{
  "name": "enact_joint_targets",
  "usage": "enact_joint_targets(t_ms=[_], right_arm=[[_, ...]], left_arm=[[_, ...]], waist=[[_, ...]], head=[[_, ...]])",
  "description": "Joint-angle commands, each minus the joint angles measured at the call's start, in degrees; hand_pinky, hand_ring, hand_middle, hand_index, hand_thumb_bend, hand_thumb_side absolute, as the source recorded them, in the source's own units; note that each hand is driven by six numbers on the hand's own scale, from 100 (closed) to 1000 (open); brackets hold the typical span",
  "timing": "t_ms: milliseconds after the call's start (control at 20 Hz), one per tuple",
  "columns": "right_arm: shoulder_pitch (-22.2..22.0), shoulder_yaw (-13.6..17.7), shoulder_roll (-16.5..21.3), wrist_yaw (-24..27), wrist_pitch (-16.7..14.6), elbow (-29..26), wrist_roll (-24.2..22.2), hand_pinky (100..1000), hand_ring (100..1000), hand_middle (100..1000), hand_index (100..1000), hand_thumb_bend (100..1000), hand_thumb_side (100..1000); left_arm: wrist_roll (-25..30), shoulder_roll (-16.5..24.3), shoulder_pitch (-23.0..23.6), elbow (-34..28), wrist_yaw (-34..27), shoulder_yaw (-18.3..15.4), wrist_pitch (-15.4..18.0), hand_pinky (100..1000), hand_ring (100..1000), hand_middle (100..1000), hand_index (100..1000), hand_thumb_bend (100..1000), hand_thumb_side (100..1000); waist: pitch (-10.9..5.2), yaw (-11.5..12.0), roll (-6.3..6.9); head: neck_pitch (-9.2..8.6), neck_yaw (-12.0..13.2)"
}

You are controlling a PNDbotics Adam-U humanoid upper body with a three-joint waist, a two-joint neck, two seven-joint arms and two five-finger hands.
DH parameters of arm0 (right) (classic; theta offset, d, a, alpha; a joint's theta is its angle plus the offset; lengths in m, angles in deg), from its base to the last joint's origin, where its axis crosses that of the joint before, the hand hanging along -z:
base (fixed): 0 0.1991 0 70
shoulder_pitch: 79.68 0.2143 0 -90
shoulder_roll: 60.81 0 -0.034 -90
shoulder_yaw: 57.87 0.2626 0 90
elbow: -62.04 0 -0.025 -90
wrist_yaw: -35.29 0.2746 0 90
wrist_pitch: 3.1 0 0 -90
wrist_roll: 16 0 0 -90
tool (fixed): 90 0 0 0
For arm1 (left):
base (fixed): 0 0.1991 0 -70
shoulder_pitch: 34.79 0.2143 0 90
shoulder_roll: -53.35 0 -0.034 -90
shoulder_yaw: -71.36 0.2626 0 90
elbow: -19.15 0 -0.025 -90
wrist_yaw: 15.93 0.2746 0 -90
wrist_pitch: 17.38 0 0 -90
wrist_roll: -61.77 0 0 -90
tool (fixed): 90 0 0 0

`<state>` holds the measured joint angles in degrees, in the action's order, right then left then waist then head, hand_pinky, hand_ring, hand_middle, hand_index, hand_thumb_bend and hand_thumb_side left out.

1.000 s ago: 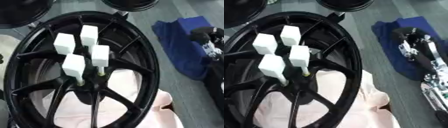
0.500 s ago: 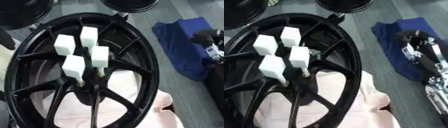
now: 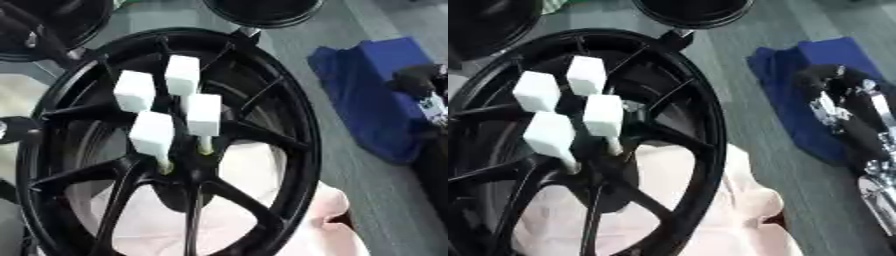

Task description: Pull the pin out of the wheel hub.

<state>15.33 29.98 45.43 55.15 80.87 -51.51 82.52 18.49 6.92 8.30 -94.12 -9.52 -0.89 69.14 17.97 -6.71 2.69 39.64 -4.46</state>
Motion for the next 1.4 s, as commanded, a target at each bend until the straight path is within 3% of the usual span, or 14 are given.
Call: enact_joint_targets(t_ms=[50,250,750,1000,1400], right_arm=[[0.46,0.29,1.75,0.13,-0.01,-1.04,-0.2,805,689,640,608,357,459],[0.7,0.13,1.58,0.24,0.19,-1.04,-0.39,805,688,639,608,357,461],[1.61,-0.2,1.26,0.55,0.53,-1.04,-0.84,804,687,639,607,354,464],[1.7,-0.24,0.89,0.58,0.88,-1.04,-0.82,803,687,638,606,342,462],[1.98,-0.51,0.44,0.57,1.36,-1.04,-0.85,803,686,637,605,352,468]], left_arm=[[-0.31,-0.71,-2.13,1.44,0.81,1.25,-3.74,885,806,746,856,444,603],[-1.91,-2.91,-4.21,3.23,1.53,2.91,-6.89,877,788,726,847,413,618],[-1.02,-8.37,-9.31,8.91,2.92,5.89,-9.15,883,800,752,857,400,612],[1.95,-9.22,-9.42,11.06,3.12,6.41,-9.31,911,845,814,885,428,579],[5.21,-9.43,-9.82,12.31,-0.81,5.96,-10.41,920,850,818,909,450,522]], waist=[[-1.6,-0.22,-0.12],[-1.41,-0.75,-0.02],[-0.78,-2.13,0.4],[-0.29,-2.49,0.67],[0.38,-2.41,0.77]], head=[[-0.68,0.28],[-0.88,0.46],[-1.34,1.65],[-1.51,1.93],[-1.44,2.36]])
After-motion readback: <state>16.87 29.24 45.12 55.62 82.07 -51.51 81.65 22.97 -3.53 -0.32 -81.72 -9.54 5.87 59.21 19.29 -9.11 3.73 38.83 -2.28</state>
